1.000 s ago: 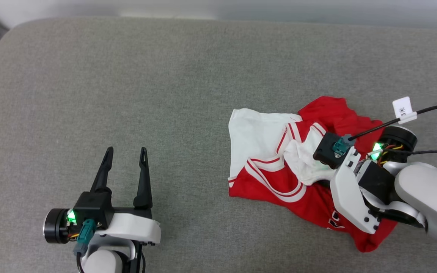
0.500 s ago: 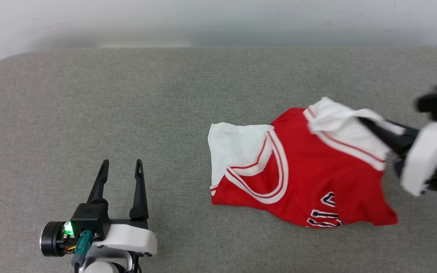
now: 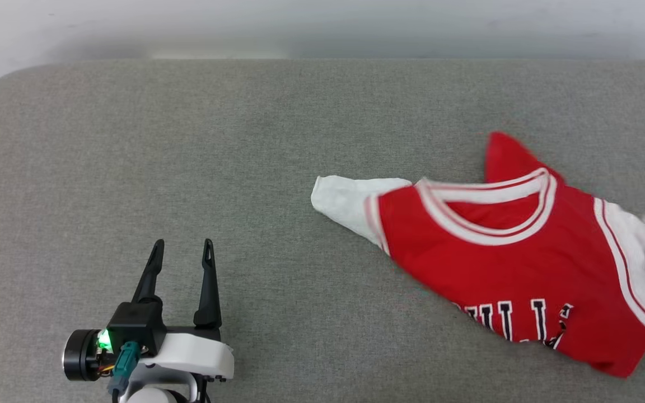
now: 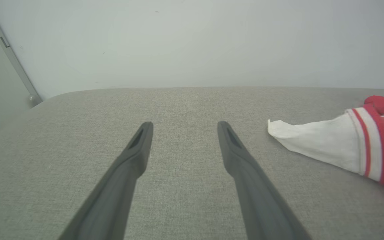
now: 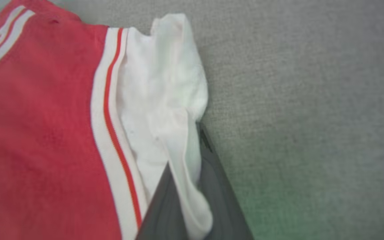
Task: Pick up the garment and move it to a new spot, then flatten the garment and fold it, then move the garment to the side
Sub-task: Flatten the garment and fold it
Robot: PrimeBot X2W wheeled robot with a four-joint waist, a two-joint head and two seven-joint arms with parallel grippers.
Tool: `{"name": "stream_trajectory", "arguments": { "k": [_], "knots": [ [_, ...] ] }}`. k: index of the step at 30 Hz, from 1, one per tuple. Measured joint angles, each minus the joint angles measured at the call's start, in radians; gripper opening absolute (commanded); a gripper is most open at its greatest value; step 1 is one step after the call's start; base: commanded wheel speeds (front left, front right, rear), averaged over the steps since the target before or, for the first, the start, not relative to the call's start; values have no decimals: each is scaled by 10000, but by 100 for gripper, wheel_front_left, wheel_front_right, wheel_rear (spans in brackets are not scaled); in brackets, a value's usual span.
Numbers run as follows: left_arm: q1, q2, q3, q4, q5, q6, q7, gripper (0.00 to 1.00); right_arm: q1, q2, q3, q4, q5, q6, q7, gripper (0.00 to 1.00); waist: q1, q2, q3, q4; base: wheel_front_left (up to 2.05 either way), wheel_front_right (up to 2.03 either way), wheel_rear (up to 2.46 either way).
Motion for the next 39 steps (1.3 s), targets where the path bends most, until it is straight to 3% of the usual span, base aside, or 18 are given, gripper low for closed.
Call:
{"name": "stream_trajectory", "arguments": {
  "k": [4, 5, 6, 7, 14, 18, 22, 25, 30, 34, 38, 39],
  "knots": [
    [-15, 2, 31, 54, 0, 12, 0, 100, 65, 405, -86, 368, 105, 0, -268, 0, 0, 0, -69, 1, 0, 0, 0],
    [-8, 0, 46, 65, 2, 17, 0, 100, 72, 474, -96, 391, 94, 0, -407, 23, 0, 0, -110, -19, 0, 0, 0],
    [5, 0, 67, 86, 2, 17, 0, 100, 73, 525, -92, 410, -10, 0, -619, 87, 0, 0, -159, -44, 0, 0, 0],
    [18, 0, 79, 109, 6, 17, 0, 100, 74, 545, -88, 422, -128, 0, -817, 100, 0, 0, -216, -68, 0, 0, 0],
    [68, 13, 297, 90, 201, -111, 0, 100, -201, 485, -1047, 639, -1753, 0, -1941, 100, 0, 0, -677, -259, 0, 0, 0],
    [-207, 253, 581, 4, 280, -270, 0, 100, -610, 721, -3668, -380, -4034, 0, -1983, 100, 0, 0, -783, -440, 0, 0, 0],
    [-852, 510, 790, -23, 282, -571, 0, 100, 351, 2182, -6408, -2420, -6698, 0, -1983, 100, 0, 0, -821, -547, 0, 0, 0],
    [-1468, 773, 802, 121, 311, -892, 0, 100, 1275, 3515, -7718, -4167, -8468, 0, -1985, 100, 0, 0, -825, -574, 0, 0, 0],
    [-2846, 1333, 604, 844, 349, -1406, 0, 100, 2439, 5315, -8309, -6280, -10134, 0, -1981, 100, -1, 0, -780, -639, 0, 0, 0],
    [-4197, 1770, 159, 1501, 297, -1685, 313, 100, 2970, 6017, -8272, -7310, -10725, 0, -1983, 100, 0, 0, -670, -737, 0, 0, 0],
    [-5678, 2194, -648, 2011, -125, -1845, 1534, 100, 3353, 6447, -8006, -8015, -11148, 0, -1983, 100, 0, 0, -459, -855, 0, 0, 0],
    [-6421, 2460, -1373, 2251, -533, -1877, 2416, 100, 3454, 6560, -7883, -8226, -11248, 2, -1983, 100, 0, 0, -328, -942, 0, 0, 0]
  ]
}}
